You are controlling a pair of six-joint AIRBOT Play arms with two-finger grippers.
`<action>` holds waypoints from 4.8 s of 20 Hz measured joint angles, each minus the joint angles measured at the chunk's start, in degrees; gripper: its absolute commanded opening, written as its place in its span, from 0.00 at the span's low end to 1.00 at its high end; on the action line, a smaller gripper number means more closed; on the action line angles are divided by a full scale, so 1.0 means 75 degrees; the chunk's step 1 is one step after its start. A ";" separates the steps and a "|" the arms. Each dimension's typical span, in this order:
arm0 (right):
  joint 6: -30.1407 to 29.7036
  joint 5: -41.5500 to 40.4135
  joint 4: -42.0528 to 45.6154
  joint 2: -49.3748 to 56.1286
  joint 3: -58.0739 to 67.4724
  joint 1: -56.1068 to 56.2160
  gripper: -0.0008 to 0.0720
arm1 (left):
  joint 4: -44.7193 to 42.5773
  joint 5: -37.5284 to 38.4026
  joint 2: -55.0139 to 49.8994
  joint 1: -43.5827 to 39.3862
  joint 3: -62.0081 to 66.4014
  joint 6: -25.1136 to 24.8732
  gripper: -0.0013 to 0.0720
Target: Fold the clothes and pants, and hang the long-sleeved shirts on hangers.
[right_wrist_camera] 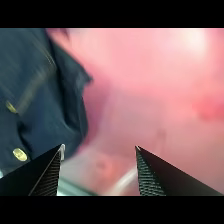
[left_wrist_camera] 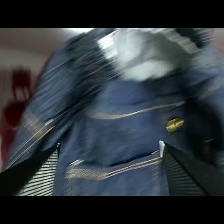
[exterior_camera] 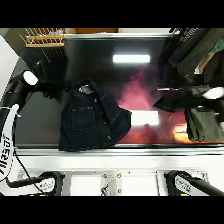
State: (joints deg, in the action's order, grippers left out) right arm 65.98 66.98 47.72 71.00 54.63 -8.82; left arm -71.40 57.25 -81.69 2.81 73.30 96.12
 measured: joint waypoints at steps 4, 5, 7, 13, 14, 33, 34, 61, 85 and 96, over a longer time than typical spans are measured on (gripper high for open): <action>0.0038 -0.0793 -0.0038 0.1075 -0.0460 0.1507 0.67 | 0.0300 -0.0096 -0.0221 0.0408 -0.0810 -0.0376 0.95; 0.0061 -0.0985 -0.0128 0.1291 -0.0501 0.1824 0.67 | 0.0367 -0.0149 -0.0338 0.0417 -0.0962 -0.0501 0.95; 0.0090 -0.1338 -0.0283 0.1667 -0.0560 0.2410 0.67 | 0.0481 -0.0221 -0.0603 0.0335 -0.1137 -0.0726 0.95; 0.0122 -0.2057 -0.0708 0.2052 -0.0609 0.3220 0.25 | 0.0650 -0.0638 -0.1250 -0.0035 -0.1306 -0.1032 0.40; 0.0122 -0.2130 -0.0758 0.2063 -0.0606 0.3258 0.04 | 0.0653 -0.0691 -0.1309 -0.0102 -0.1311 -0.1043 0.03; 0.1958 -0.2544 0.1903 0.2031 0.5657 0.1058 0.81 | 0.1533 0.0286 0.3040 -0.3413 -0.2285 -0.0737 0.88; 0.1990 -0.2594 0.1807 0.2139 0.5718 0.1064 0.90 | 0.1556 -0.0020 0.3127 -0.3765 -0.2512 -0.0673 1.00; 0.2055 0.0047 0.2821 -0.2092 -0.2629 -0.0402 0.90 | 0.2702 -0.1268 -0.0356 -0.2935 -0.2748 -0.1661 0.94; 0.2040 -0.1553 0.2407 -0.0117 0.0082 0.0909 0.92 | 0.2669 -0.1125 0.1419 -0.3177 -0.3585 -0.1547 0.94; 0.2092 -0.0548 0.2873 -0.0938 -0.0807 -0.0621 0.69 | 0.2739 -0.0458 0.1498 -0.3220 -0.3555 -0.1565 0.94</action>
State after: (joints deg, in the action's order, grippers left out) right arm 81.67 62.87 69.28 63.96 48.58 -13.47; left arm -50.85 53.82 -70.46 -21.34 46.63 84.38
